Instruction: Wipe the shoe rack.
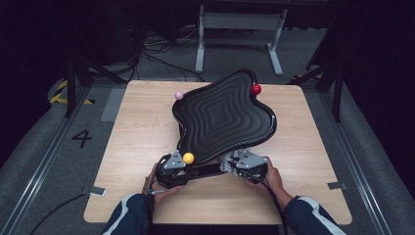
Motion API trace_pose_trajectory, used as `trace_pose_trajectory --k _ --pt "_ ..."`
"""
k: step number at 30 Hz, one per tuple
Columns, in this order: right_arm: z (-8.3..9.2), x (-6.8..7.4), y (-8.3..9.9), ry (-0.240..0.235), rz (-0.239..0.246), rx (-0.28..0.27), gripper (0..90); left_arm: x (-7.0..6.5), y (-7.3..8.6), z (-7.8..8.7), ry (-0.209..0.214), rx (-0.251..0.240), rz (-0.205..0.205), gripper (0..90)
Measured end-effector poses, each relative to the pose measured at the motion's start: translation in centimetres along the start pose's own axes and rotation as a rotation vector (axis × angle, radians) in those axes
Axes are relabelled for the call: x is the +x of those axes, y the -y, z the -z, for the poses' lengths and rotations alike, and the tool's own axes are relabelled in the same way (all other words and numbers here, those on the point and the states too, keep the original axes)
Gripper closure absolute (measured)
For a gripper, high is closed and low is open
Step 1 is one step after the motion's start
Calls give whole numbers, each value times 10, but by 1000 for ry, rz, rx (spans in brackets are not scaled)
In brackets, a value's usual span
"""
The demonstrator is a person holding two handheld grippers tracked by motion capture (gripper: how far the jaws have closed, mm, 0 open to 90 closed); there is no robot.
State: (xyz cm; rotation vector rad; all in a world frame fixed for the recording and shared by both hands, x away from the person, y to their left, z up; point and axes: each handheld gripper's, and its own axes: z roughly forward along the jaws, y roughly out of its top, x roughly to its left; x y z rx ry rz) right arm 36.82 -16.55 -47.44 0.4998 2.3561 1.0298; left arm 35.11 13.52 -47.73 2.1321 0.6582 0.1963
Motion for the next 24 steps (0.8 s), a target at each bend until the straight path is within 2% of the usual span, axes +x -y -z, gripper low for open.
trace_pose_trajectory --k 1,3,5,10,14,16,21,24 --pt "0 0 0 0 0 0 813 1 0 1 -1 8 6 727" --pt "1 -13 5 40 -15 18 814 3 1 2 -10 4 15 727" --pt "0 -19 7 54 -23 16 814 5 1 3 -16 8 14 727" --pt "0 -27 9 98 -21 15 814 9 1 5 -35 6 18 729" --pt "-1 -30 12 110 -46 1 814 11 2 6 -50 4 31 728" --pt "-1 -31 12 114 -53 -2 814 12 2 7 -55 7 23 729" --pt "-1 -39 14 138 -90 7 815 14 3 8 -68 8 43 729" --pt "-3 -47 17 169 -102 11 814 14 3 8 -65 4 45 728"
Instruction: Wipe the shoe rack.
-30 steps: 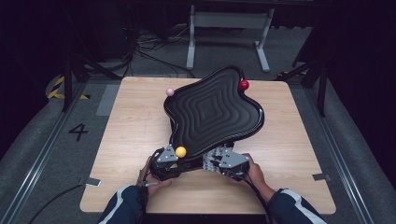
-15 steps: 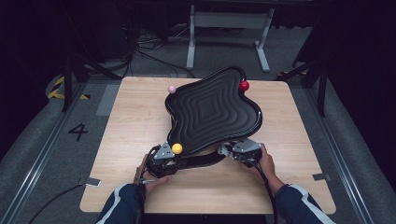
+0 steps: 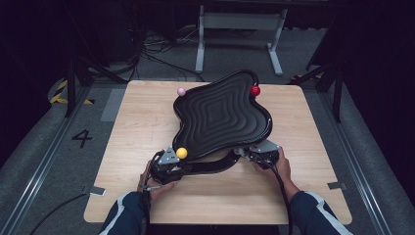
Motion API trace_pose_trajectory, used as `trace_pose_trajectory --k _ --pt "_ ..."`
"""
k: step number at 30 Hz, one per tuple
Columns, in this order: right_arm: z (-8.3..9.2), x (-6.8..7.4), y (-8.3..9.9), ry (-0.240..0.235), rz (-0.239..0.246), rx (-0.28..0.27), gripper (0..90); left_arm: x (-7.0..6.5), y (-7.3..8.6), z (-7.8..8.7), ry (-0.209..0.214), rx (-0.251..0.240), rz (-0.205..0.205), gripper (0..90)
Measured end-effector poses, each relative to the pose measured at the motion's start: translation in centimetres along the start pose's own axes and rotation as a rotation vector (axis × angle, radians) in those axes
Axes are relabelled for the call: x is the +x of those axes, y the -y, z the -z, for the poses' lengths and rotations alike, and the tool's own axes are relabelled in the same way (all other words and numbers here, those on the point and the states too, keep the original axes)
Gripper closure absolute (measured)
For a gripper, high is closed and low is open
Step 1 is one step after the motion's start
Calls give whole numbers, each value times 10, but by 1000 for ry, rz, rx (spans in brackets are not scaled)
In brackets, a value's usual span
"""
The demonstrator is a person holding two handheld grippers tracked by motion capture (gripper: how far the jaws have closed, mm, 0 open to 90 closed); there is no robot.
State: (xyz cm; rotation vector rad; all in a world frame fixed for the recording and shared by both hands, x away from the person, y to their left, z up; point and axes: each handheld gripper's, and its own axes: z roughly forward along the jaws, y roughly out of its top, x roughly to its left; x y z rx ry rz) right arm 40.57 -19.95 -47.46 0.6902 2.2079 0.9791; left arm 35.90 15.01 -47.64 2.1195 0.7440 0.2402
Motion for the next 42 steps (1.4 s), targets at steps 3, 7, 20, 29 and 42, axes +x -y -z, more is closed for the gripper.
trace_pose_trajectory --k 3,7,20,29,42 --pt "-2 -4 1 16 -11 -6 812 1 0 0 3 -3 -1 728" --pt "-5 -7 3 12 -10 -16 812 0 1 0 1 -4 4 727" --pt "1 6 -5 -94 15 -4 809 -5 0 -1 -15 -2 -21 731" --pt "5 25 -9 -175 37 -1 804 -17 -1 -5 7 3 -51 732" --pt "6 82 -32 -301 115 -42 804 -27 -4 -10 23 0 -71 729"
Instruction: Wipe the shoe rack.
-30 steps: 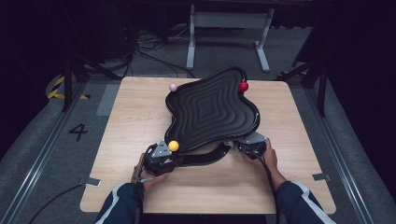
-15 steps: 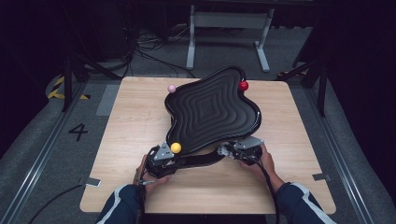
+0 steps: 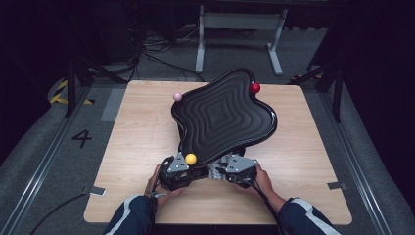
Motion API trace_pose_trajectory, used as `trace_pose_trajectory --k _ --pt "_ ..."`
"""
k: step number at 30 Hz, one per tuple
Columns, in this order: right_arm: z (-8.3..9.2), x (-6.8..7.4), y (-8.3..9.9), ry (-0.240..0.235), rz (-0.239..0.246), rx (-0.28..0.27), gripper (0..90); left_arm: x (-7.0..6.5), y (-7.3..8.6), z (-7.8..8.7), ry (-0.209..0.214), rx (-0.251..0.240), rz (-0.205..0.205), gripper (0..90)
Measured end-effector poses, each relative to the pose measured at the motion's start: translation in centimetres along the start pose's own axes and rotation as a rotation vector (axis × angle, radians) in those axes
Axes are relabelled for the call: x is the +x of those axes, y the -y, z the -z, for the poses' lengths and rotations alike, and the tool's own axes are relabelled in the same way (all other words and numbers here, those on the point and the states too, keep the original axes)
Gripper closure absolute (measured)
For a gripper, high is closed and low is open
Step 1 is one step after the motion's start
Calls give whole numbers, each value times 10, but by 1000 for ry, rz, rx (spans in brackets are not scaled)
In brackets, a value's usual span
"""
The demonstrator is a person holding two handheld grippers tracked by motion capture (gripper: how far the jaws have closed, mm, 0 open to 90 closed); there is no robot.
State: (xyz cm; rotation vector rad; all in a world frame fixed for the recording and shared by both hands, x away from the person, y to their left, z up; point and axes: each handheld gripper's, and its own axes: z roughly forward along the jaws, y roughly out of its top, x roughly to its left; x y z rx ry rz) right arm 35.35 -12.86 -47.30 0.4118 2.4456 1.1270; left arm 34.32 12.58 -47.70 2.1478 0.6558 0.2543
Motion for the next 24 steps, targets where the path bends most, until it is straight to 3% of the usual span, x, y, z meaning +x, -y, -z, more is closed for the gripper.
trace_pose_trajectory --k 5,8,10,15,20,24 --pt "0 2 0 5 12 5 809 0 -1 11 -16 -27 -19 657" --pt "6 -10 7 34 -14 17 809 1 -2 24 -14 -84 -12 663" --pt "9 -20 12 59 -40 30 809 1 -3 26 -4 -94 -23 685" --pt "13 -33 19 105 -75 52 810 -3 -6 27 6 -85 -39 743" --pt "14 -35 19 129 -58 60 811 -6 -8 24 9 -85 -32 745" --pt "13 -32 19 106 -64 47 811 -10 -11 20 6 -84 -37 746"
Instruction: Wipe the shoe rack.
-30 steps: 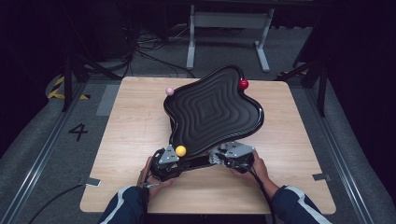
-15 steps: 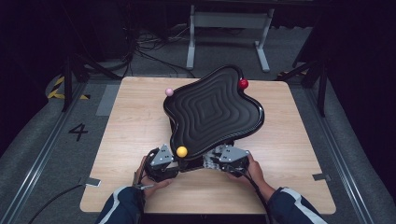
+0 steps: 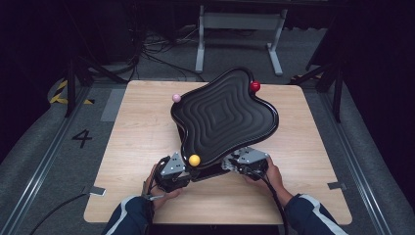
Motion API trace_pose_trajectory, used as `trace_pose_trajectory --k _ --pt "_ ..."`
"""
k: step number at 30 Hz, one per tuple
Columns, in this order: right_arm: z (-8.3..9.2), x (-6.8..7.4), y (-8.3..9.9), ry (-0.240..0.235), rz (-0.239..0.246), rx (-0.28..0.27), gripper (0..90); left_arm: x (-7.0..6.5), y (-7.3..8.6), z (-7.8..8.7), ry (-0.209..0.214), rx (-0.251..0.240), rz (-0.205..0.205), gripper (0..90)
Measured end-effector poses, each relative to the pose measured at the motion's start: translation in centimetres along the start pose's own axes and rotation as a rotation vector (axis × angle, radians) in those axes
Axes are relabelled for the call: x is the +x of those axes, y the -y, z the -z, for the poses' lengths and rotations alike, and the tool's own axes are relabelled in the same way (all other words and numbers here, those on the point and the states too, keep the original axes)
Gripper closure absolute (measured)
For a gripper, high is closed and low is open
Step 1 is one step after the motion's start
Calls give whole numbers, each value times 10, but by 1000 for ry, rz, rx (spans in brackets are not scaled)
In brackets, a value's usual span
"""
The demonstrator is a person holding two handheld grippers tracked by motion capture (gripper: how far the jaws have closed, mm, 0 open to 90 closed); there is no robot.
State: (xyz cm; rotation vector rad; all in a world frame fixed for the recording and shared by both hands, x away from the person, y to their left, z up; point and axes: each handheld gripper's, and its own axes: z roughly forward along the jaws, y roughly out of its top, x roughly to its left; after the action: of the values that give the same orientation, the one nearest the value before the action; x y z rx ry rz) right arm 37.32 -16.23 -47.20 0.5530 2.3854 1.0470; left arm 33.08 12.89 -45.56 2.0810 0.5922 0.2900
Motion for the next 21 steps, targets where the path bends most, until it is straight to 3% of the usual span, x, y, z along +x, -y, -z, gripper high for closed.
trace_pose_trajectory --k 15,17,21 --pt "-9 51 -23 -124 84 -48 810 -18 -9 -17 4 -6 -6 746" --pt "-9 57 -25 -116 101 -44 809 -18 -9 -17 5 -5 -8 746" --pt "-9 55 -24 -122 98 -42 812 -18 -8 -18 8 -9 -8 736"
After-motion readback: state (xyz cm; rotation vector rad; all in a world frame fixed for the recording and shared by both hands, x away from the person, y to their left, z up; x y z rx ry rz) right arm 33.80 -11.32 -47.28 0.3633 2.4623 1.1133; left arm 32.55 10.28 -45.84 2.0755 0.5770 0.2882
